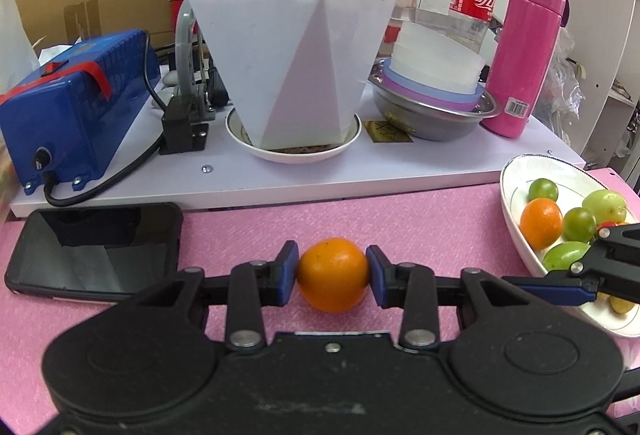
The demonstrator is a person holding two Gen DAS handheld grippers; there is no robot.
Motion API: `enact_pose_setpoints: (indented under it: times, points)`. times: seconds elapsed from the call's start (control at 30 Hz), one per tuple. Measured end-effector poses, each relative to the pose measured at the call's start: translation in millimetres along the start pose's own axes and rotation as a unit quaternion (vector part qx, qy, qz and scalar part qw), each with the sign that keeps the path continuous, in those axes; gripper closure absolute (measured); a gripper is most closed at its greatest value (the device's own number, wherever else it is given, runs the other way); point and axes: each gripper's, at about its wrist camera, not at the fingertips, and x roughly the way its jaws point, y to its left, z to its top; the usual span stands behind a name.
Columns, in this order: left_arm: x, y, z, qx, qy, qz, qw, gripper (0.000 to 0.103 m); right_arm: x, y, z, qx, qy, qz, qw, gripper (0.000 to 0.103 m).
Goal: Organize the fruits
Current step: 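Carry the orange to the plate and open the left tool while the right tool releases the tomato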
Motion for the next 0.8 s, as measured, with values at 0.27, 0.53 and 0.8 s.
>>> enact_pose_setpoints:
  times: [0.27,0.53,0.8]
  points:
    - [-19.8,-8.8,-0.9,-0.003,0.001,-0.015,0.9999,0.068,-22.1,-2.5,-3.3,0.033,-0.028,-0.004,0.999,0.068]
    - [-63.9,-68.2,22.1,0.038,-0.048,-0.093,0.9938,0.068,-88.4,-28.6,-22.0,0.087,-0.084,-0.056,0.991,0.068]
    - [-51.9,-134.2,36.9,0.076,-0.046,-0.139,0.9864,0.068,-124.8,-73.9,-59.6,0.158,-0.09,-0.136,0.974,0.068]
